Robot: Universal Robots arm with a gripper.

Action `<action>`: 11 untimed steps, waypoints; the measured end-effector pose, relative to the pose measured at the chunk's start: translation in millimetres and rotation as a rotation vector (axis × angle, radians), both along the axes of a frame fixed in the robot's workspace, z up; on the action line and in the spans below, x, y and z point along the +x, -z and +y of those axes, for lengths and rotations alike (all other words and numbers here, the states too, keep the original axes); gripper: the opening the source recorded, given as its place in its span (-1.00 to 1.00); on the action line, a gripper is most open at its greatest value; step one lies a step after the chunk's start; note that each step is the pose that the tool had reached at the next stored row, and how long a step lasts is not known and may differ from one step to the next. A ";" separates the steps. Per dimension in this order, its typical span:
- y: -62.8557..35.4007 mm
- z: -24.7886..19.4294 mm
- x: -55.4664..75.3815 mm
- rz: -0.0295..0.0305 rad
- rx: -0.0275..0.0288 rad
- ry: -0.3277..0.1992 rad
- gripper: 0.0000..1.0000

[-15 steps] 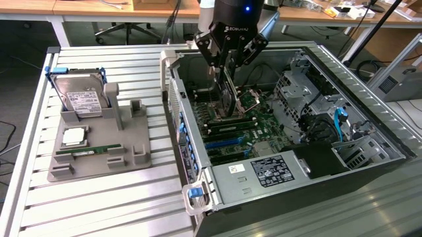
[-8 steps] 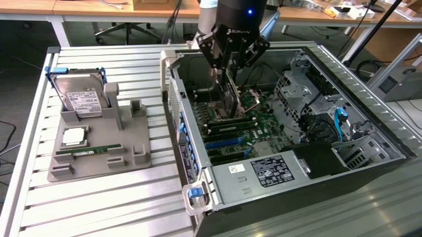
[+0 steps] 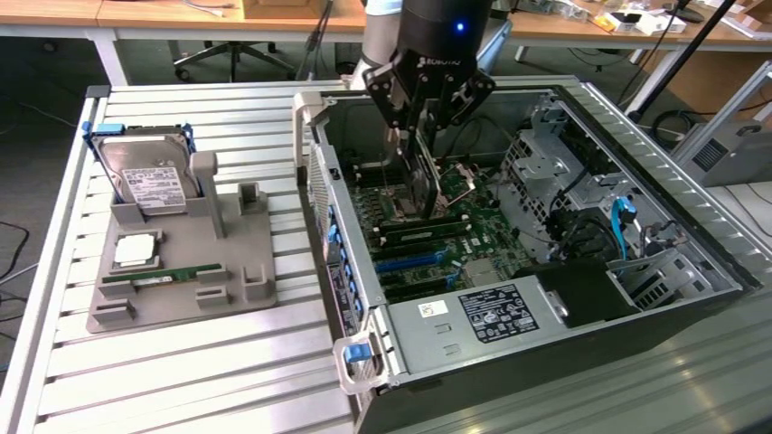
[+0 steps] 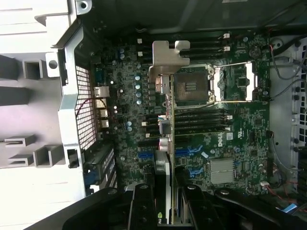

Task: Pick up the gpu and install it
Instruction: 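Pick up the gpu and move the gpu toward the slot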

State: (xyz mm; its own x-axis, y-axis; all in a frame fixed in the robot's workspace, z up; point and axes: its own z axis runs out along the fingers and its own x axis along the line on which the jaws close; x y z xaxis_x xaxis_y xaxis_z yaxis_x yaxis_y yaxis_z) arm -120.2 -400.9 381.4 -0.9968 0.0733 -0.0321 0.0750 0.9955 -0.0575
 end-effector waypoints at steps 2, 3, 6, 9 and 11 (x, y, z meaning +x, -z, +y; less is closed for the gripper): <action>0.9 -0.1 0.2 -0.0001 0.0000 0.000 -0.47; 1.3 -0.2 0.3 0.0000 -0.0001 0.000 -0.47; 2.5 -0.3 0.5 0.0000 -0.0001 0.000 -0.47; 3.7 -0.5 0.5 0.0000 -0.0002 0.000 -0.47; 4.3 -0.6 0.6 0.0001 -0.0002 0.000 -0.47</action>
State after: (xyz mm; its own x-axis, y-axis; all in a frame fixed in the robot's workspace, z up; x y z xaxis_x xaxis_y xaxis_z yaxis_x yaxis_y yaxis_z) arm -119.5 -401.5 377.1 -0.9968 0.0732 -0.0320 0.0749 0.9955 -0.0577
